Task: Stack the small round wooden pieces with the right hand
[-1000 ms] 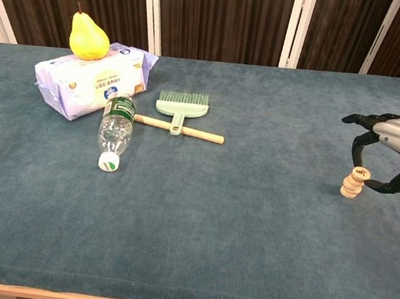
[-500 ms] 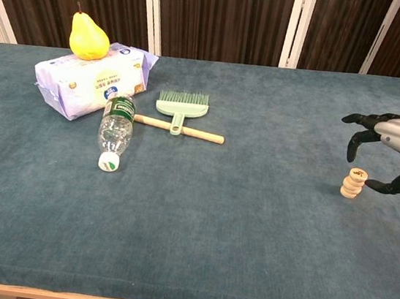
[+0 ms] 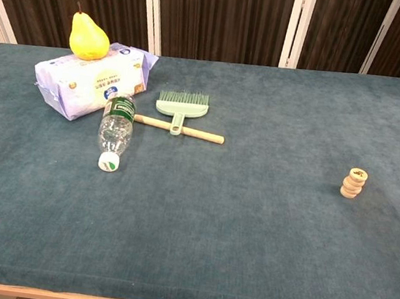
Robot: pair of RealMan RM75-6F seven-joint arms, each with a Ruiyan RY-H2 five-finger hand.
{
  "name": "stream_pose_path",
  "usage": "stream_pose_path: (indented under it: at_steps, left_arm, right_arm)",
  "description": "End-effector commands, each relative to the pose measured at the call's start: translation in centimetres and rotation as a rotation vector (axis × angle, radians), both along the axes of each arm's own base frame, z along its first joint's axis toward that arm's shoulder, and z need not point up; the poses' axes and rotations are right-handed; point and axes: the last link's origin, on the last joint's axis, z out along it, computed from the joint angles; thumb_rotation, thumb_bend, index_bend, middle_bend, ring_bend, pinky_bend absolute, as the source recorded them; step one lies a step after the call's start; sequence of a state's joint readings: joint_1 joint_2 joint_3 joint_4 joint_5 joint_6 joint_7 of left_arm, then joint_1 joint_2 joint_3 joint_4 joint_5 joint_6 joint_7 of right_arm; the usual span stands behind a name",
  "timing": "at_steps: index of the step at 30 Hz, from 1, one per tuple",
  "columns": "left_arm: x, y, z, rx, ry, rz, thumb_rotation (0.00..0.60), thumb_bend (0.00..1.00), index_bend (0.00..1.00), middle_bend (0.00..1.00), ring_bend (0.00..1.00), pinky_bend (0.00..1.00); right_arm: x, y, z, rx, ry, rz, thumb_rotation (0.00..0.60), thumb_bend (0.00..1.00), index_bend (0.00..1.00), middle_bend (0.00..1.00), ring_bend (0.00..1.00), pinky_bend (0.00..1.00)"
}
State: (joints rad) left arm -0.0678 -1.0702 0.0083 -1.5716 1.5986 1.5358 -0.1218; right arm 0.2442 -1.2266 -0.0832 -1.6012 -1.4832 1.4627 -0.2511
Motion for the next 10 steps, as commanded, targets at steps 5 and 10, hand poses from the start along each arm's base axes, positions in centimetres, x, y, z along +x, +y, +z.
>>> stream_pose_path:
  at_steps: [5,10]
  left_arm:
    - [0.16,0.31,-0.46,0.008,0.014,-0.011,0.600,0.48,0.00,0.00,0.00,0.00]
    - [0.42,0.11,-0.78,-0.011,0.020,-0.019,0.600,0.48,0.00,0.00,0.00,0.00]
  right_arm:
    - [-1.22,3.29,2.05,-0.061,-0.051,-0.049,0.600,0.34,0.01,0.00,0.00,0.00]
    - [-1.33,3.09,2.18,-0.050,-0.053,-0.058,0.600,0.34,0.01,0.00,0.00,0.00]
